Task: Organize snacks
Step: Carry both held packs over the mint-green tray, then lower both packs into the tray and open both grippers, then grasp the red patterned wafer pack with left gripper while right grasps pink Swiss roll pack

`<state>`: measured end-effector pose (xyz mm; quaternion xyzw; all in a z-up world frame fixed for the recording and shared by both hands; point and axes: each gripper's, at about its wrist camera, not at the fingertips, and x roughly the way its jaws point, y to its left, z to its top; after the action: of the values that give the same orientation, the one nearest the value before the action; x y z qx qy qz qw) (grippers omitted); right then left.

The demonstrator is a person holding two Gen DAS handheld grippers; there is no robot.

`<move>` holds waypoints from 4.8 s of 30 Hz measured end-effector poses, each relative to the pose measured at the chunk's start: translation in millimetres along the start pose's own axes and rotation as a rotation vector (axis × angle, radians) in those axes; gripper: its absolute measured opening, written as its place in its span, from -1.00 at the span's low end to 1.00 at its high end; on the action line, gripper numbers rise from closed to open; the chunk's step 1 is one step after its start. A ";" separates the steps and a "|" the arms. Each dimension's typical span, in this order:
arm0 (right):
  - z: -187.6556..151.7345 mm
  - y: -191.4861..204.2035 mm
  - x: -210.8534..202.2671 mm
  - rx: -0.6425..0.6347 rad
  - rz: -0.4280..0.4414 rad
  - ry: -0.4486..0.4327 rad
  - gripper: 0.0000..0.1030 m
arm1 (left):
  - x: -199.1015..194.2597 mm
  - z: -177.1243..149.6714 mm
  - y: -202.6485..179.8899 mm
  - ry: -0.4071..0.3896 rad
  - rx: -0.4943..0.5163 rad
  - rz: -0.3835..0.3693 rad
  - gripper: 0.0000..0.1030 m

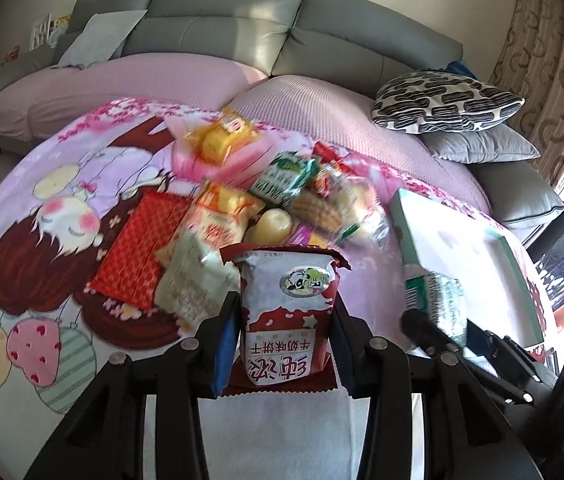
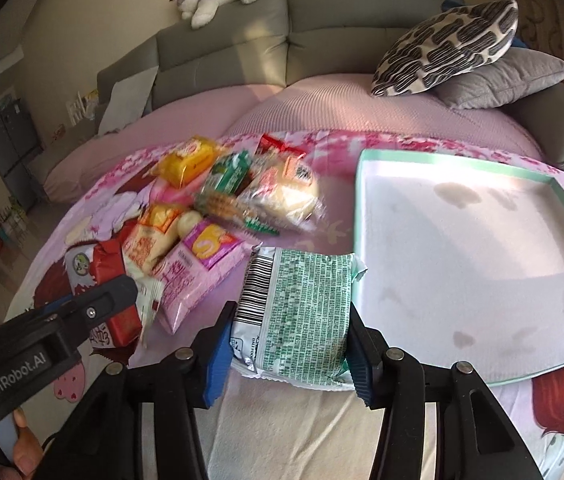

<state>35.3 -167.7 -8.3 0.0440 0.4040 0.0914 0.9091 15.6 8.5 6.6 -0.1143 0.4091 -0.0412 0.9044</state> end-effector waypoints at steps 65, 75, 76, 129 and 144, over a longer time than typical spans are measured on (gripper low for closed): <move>-15.1 -159.7 -2.2 0.213 -0.497 0.063 0.74 | 106.0 -17.2 -164.5 0.216 0.364 -0.194 -0.15; -17.0 -146.9 -3.0 0.210 -0.454 0.093 0.94 | 94.1 -25.3 -150.8 0.235 0.356 -0.172 -0.16; -17.7 -145.6 -3.2 0.208 -0.451 0.094 0.95 | 92.6 -25.8 -149.0 0.234 0.354 -0.171 -0.16; 1.8 89.8 47.2 -0.057 -0.023 -0.065 1.00 | 20.0 40.4 137.4 0.036 -0.176 0.211 0.97; 18.0 89.2 81.5 -0.029 -0.088 0.016 1.00 | 83.5 48.1 140.4 0.168 -0.123 0.208 0.97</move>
<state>90.5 -64.0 -41.7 0.0122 0.4113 0.0577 0.9096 104.3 139.1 -57.4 -0.1227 0.4946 0.0684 0.8577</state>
